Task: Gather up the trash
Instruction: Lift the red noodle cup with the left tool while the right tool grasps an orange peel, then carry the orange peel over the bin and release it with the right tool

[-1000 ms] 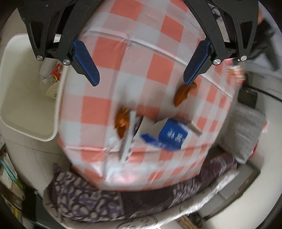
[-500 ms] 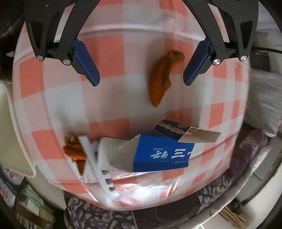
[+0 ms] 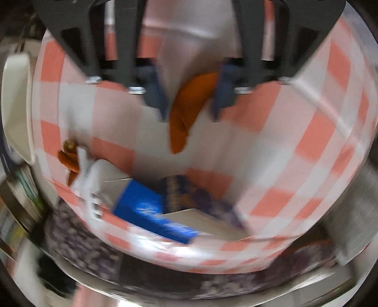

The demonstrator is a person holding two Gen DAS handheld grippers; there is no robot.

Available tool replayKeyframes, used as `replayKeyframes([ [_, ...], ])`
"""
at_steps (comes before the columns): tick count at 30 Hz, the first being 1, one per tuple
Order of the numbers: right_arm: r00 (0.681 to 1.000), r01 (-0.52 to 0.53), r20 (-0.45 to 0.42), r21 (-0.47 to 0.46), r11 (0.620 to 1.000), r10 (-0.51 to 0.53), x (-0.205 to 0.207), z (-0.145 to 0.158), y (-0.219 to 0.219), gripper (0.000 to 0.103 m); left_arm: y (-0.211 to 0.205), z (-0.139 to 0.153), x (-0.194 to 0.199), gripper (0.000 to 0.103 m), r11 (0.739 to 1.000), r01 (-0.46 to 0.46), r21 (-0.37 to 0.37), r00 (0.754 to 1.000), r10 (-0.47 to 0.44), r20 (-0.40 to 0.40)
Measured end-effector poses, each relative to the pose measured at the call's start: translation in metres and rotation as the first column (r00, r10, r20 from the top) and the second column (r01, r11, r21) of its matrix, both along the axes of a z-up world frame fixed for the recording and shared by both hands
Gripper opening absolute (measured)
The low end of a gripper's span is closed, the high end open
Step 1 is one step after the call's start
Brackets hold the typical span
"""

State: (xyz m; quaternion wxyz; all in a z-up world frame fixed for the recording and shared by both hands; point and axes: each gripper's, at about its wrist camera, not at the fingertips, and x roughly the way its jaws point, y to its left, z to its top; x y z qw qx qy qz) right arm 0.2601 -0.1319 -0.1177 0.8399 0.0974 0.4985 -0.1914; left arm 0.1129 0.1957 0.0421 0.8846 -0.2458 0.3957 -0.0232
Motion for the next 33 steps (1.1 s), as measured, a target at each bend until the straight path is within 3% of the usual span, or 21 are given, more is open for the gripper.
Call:
replayKeyframes([
  [7,0.971,-0.238,-0.014,-0.008,0.971,0.237,-0.034,0.003,0.038,0.018,-0.006,0.001,-0.006,0.046,0.999,0.028,0.023,0.999,-0.028,0.015],
  [14,0.940,-0.342,0.028,0.060,0.938,0.341,-0.063,0.021,0.060,0.017,0.000,0.000,-0.010,0.046,1.000,0.017,0.008,1.000,-0.017,0.024],
  [33,0.863,-0.480,0.253,0.146,0.865,0.436,-0.101,0.119,0.043,0.017,-0.004,0.000,-0.008,0.046,0.998,0.042,-0.044,0.998,-0.041,0.042],
])
